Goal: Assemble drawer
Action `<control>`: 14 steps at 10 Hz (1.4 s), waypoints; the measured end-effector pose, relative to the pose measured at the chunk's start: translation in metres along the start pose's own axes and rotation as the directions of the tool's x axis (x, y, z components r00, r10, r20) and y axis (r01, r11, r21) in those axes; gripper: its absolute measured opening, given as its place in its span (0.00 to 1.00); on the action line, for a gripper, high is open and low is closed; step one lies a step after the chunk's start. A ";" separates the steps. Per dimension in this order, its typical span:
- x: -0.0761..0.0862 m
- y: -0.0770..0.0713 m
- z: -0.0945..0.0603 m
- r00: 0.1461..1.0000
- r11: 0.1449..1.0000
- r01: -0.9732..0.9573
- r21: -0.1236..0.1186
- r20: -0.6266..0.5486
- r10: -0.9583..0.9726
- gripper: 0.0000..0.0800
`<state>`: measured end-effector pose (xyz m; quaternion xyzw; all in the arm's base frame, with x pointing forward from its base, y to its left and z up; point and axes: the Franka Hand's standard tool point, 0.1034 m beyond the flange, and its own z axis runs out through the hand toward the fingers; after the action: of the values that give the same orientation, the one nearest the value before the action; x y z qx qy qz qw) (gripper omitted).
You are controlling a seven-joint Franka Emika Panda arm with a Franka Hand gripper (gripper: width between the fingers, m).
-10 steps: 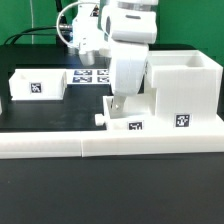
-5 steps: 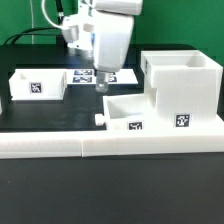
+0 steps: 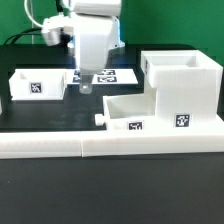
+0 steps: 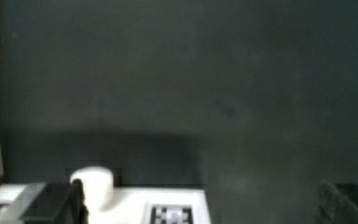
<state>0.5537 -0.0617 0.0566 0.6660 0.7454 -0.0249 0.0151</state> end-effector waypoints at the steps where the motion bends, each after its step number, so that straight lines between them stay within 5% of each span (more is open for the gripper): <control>1: -0.006 0.000 0.006 0.999 1.000 0.000 0.014 -0.037 0.001 0.81; 4: -0.013 -0.005 0.017 0.991 0.999 -0.001 0.034 -0.137 0.006 0.81; 14: 0.039 0.007 0.027 0.975 0.986 -0.151 0.076 -0.155 0.161 0.81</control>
Offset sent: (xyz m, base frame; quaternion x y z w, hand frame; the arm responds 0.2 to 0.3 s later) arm 0.0018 0.0286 -0.0096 -0.0020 0.2220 0.0067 0.9750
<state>0.5557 -0.0242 0.0274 0.7224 0.6885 0.0065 -0.0644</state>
